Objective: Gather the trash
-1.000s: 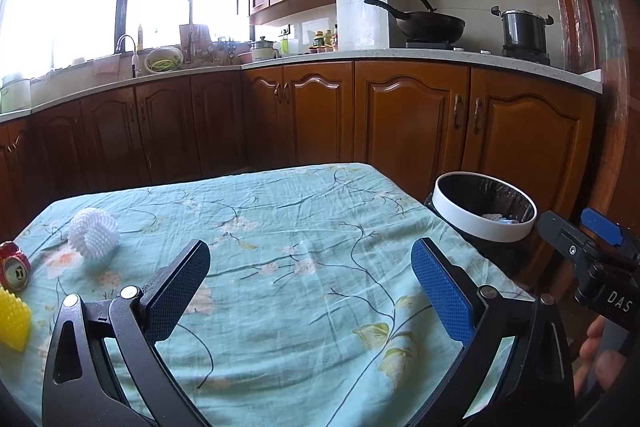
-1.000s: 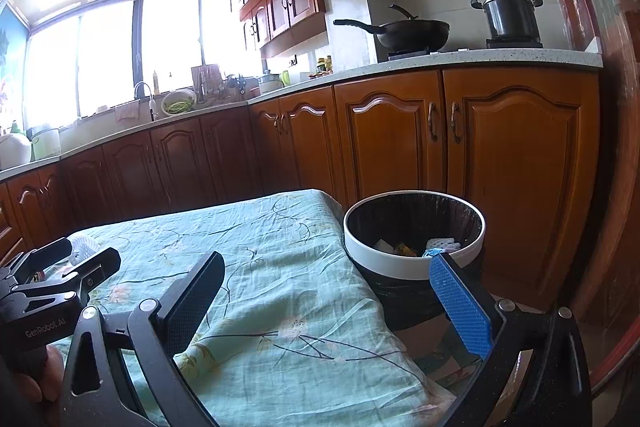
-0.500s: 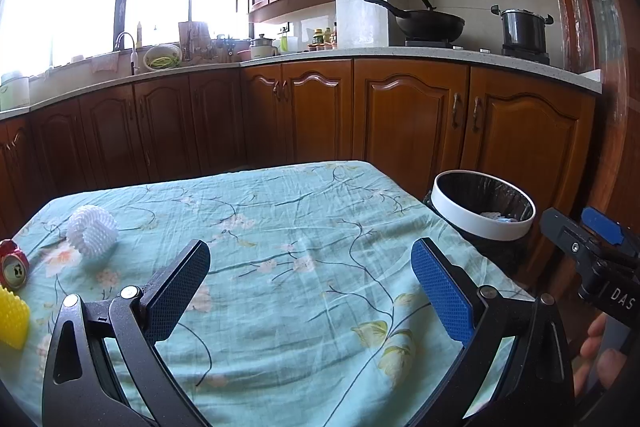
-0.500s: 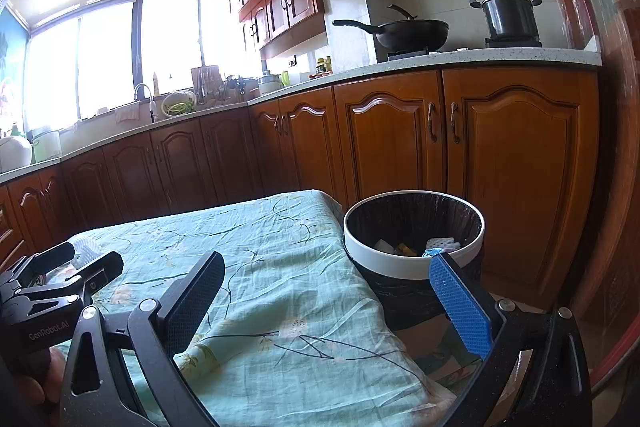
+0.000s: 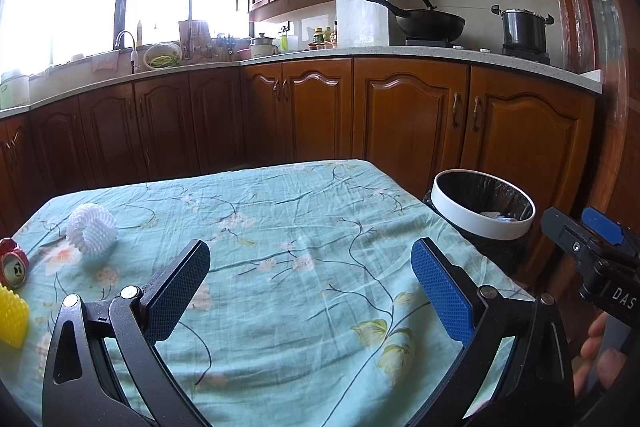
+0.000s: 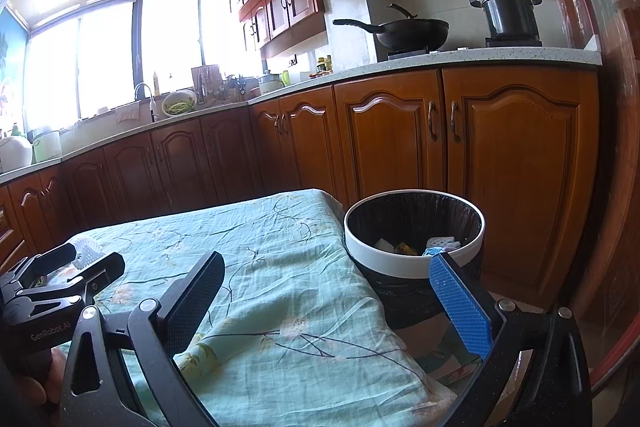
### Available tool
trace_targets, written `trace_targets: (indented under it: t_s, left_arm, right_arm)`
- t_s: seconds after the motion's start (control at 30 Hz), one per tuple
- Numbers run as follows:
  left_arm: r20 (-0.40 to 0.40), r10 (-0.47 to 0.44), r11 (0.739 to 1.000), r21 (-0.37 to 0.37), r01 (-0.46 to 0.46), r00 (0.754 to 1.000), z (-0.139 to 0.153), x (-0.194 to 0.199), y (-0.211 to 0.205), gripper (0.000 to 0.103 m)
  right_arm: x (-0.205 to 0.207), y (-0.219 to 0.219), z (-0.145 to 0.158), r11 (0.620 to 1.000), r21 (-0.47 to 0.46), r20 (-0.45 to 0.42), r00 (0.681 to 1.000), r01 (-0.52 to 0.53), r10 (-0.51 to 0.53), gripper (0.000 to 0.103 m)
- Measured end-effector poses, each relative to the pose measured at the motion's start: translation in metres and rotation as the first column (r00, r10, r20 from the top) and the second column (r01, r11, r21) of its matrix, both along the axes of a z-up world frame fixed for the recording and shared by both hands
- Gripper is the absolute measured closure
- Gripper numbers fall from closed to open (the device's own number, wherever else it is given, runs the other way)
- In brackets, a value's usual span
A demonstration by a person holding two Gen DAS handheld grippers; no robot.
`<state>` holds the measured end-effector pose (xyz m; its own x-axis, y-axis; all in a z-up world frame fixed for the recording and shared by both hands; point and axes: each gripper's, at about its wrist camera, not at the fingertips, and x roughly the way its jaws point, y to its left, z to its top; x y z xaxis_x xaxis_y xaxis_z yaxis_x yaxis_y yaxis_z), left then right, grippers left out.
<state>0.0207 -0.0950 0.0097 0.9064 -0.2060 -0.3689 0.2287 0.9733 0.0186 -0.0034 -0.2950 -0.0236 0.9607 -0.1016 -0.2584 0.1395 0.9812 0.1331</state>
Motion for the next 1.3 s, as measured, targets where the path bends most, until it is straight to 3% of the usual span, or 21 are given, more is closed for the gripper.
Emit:
trace_targets:
  t_s: [1.3]
  left_arm:
    - [-0.019,-0.010,1.000,-0.002,0.010,1.000,-0.0029,0.0050,-0.0002,0.000]
  right_arm:
    - [0.0029,0.0067,0.0007,1.000,0.015,-0.014,1.000,-0.009,0.009,0.000]
